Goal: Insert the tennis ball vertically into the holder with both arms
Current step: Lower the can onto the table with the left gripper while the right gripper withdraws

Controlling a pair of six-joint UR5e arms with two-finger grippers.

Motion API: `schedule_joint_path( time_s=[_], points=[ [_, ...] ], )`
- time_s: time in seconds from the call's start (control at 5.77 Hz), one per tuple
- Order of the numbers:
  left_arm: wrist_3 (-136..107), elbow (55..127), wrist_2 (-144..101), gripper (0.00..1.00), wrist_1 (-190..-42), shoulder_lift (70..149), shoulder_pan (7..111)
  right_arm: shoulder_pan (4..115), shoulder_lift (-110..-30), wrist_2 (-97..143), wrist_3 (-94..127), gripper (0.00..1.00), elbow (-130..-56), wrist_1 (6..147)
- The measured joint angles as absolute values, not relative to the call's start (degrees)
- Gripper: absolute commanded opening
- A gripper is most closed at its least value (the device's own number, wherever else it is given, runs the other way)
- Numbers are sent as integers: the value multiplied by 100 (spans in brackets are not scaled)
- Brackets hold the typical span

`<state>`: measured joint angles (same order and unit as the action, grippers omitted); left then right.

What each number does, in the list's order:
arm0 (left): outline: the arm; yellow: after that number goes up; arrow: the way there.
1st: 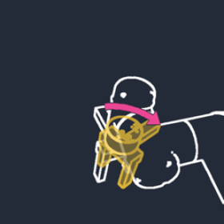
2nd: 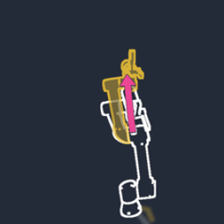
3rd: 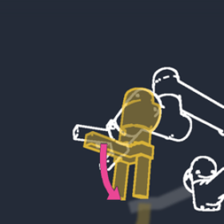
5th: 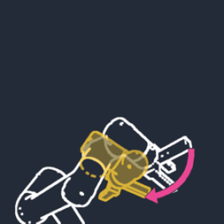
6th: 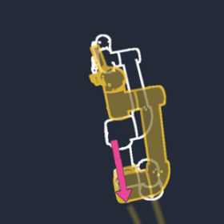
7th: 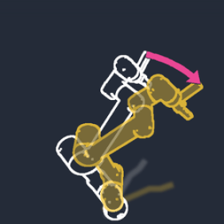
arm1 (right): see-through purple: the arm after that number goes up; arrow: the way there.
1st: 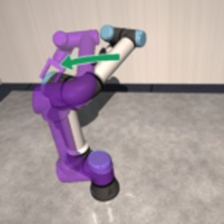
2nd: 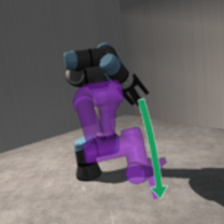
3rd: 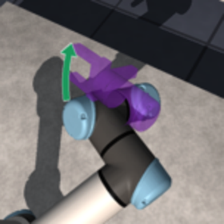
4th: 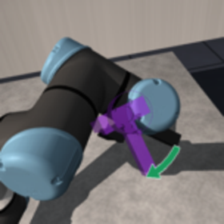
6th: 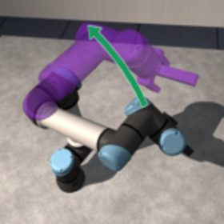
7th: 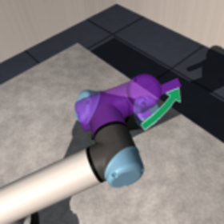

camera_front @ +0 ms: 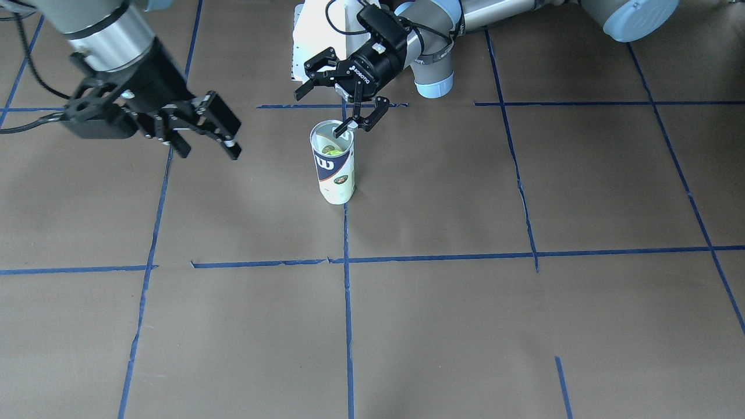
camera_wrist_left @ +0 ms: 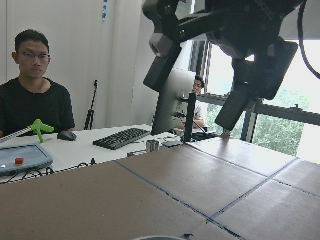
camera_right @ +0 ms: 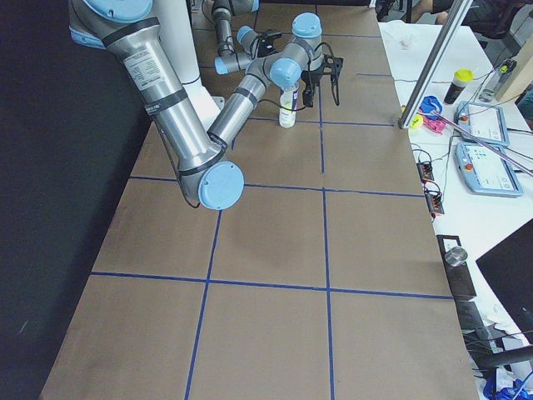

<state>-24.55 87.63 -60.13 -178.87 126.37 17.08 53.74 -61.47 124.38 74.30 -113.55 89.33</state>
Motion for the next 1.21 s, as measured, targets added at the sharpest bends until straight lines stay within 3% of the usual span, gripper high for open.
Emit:
schedule_joint_path(
  time_s=[0.69, 1.21],
  points=[
    [-3434, 9029, -6307, 100, -16835, 12178, 2854, 6206, -7142, 12522, 5490, 100, -11193, 8988],
    [-4005, 9001, -9103, 100, -15256, 11323, 4616, 6924, -7519, 12530, 3509, 100, -10571, 9003]
  ],
)
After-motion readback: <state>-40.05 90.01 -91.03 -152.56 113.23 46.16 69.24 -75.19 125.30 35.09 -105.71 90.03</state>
